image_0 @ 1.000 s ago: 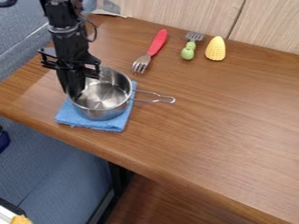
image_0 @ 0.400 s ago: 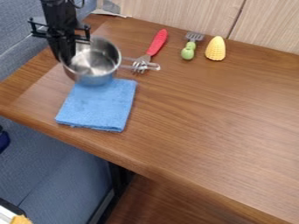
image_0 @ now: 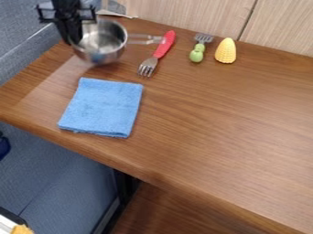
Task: Moved the pot in the upper left corner of the table
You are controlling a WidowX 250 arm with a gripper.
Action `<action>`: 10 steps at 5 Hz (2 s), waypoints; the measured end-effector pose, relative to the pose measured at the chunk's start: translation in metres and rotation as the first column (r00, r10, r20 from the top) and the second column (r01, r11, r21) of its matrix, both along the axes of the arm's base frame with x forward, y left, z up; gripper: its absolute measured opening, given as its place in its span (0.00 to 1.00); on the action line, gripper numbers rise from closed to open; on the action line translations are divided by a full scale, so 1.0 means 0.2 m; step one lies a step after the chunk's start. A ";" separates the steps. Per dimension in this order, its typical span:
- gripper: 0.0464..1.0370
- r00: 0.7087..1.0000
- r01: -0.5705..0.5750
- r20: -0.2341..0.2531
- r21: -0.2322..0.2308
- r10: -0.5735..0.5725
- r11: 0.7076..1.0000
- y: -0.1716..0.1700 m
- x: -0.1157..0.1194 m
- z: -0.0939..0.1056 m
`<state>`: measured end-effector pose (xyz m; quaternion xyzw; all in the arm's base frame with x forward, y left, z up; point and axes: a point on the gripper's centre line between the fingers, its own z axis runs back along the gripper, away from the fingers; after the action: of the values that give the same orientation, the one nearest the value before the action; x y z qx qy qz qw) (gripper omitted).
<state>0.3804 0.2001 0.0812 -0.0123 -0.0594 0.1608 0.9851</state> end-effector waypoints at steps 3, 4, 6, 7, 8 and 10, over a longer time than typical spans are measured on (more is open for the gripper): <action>0.04 0.999 0.010 0.034 -0.071 -0.008 0.997 0.04 0.26 -0.07; 0.04 0.996 0.070 0.058 -0.044 -0.067 0.997 -0.01 0.31 -0.08; 0.04 0.995 0.087 0.041 -0.029 -0.086 0.996 -0.04 0.31 -0.12; 0.07 0.998 0.066 0.009 -0.023 -0.066 0.998 -0.03 0.31 -0.15; 0.26 0.998 0.061 -0.021 -0.015 -0.061 0.998 -0.04 0.31 -0.16; 0.84 0.998 0.043 -0.037 0.013 -0.043 0.999 -0.03 0.30 -0.16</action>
<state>0.4407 0.1947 0.0487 -0.0041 -0.0420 0.1393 0.9893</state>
